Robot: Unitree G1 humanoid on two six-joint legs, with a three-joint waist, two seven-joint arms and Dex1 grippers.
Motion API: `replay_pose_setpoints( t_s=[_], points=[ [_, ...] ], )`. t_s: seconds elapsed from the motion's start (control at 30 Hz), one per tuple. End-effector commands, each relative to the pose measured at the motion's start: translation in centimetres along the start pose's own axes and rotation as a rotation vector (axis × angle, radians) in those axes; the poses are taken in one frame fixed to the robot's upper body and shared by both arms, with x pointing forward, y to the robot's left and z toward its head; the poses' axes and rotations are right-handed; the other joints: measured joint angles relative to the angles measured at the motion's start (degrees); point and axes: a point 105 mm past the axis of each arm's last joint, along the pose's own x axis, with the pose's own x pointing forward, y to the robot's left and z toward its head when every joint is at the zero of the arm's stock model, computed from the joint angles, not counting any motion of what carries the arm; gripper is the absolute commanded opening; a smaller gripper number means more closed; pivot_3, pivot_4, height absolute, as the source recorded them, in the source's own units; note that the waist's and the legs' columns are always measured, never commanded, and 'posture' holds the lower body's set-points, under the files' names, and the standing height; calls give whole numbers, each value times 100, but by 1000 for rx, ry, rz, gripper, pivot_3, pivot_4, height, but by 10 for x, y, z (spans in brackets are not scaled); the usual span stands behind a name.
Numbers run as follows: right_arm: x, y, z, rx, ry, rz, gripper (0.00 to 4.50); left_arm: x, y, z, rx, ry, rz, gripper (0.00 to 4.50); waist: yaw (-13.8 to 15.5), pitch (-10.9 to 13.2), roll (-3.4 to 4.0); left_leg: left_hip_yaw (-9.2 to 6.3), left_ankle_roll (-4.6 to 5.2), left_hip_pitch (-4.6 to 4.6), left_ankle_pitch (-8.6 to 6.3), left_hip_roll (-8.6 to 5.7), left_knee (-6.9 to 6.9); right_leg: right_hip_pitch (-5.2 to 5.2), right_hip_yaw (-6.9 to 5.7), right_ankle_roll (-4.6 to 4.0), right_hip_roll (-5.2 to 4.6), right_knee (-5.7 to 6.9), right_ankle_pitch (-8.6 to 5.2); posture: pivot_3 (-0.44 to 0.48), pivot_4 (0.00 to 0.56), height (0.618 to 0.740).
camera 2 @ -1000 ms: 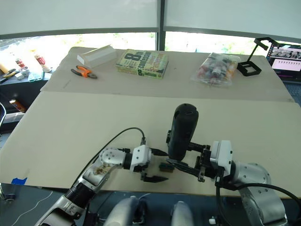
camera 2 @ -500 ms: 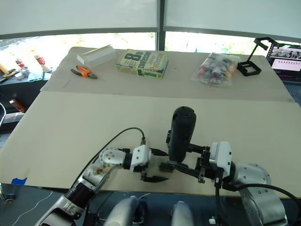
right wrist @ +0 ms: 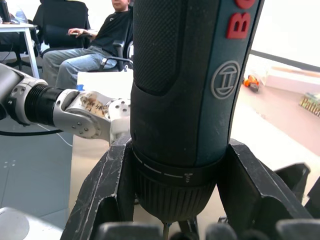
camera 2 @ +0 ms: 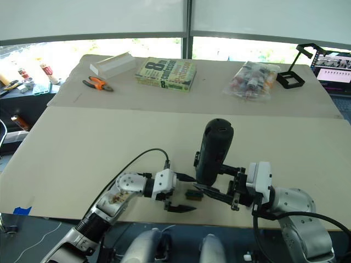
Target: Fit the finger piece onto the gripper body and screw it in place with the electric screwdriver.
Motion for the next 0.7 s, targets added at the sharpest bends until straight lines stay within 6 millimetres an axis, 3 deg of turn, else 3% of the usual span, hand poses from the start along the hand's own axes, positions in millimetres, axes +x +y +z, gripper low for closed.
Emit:
replay_pose_setpoints(
  t_s=[0.03,0.7],
  points=[
    [1,0,13,-63,-42,2,1927,8,-13,-7,-29,17,-47,4500,-1,0,0,0,0,0,0,0,0,0,0,0,0,0,0,0,150,740],
    [0,1,6,-58,-26,5,1927,8,-13,-6,-28,18,-47,4500,-2,0,0,0,0,0,0,0,0,1,0,0,0,0,0,0,150,740]
  ],
)
